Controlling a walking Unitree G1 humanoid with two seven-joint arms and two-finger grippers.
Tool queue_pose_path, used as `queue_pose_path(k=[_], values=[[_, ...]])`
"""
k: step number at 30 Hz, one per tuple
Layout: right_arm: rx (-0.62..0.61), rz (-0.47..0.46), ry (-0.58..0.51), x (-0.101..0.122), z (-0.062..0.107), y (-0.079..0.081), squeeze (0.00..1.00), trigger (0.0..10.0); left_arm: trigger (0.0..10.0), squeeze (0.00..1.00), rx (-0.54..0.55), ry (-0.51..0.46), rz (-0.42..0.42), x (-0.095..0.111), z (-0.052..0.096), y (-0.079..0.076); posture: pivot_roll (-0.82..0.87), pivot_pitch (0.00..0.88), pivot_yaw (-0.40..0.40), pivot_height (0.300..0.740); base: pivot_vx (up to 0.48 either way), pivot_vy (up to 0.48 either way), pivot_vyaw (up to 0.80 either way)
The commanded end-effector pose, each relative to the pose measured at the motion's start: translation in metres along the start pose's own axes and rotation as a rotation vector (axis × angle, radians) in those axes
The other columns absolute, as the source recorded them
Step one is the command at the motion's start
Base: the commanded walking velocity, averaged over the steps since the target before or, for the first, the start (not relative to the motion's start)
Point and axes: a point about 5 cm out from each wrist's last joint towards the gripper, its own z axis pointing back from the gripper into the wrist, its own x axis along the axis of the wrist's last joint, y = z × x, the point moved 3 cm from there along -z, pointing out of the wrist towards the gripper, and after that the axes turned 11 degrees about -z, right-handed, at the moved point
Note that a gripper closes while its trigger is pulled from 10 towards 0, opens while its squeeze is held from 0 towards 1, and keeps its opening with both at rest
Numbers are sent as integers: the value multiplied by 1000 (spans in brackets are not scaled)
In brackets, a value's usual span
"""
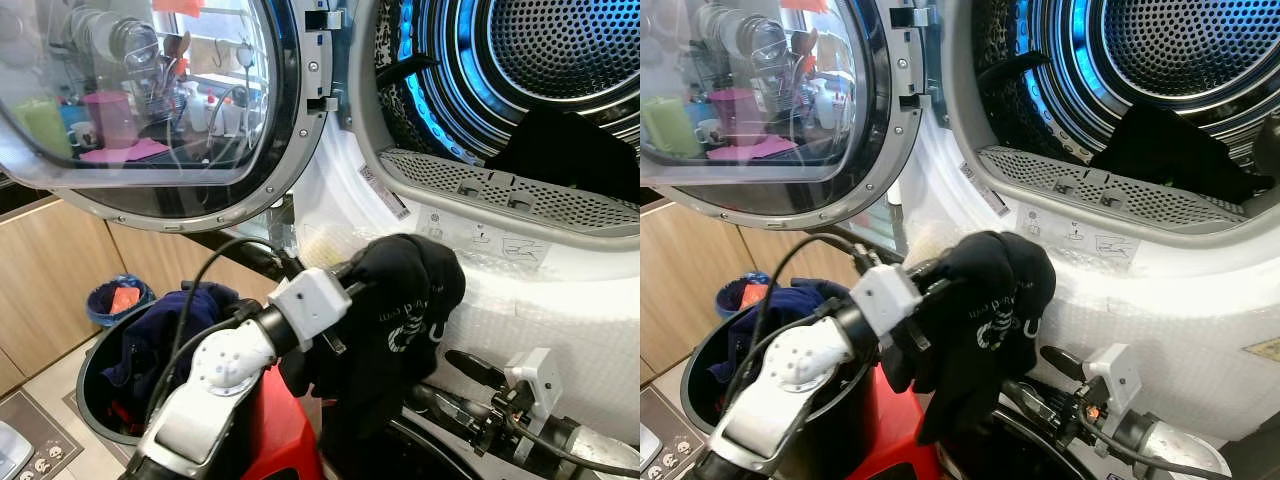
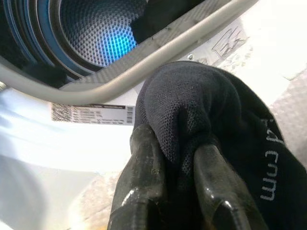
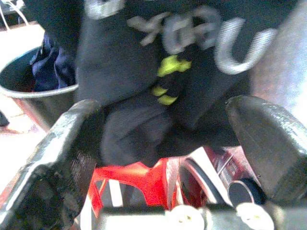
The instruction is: Clothes washing
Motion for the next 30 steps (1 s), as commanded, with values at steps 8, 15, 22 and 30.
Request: queue_pose_path(k=[8, 15, 22, 30], values=[[-59, 12, -6, 5, -21, 7, 0, 10000, 10000, 0, 72, -8, -8, 6, -37, 6, -24, 0, 7, 740, 0, 0, 0], [-55, -44, -126, 27, -37, 21, 0, 10000, 10000, 0, 81, -16, 34, 13, -60, -8, -35, 0, 20, 740, 0, 0, 0], [-20, -135, -203, 42, -52, 45, 0, 10000, 10000, 0, 79, -61, 62, 28, -79, -24, -35, 0, 22, 740, 0, 0, 0], [17, -213, -209, 37, -64, 64, 0, 10000, 10000, 0, 63, -123, 126, 47, -85, -36, -26, 0, 16, 740, 0, 0, 0]])
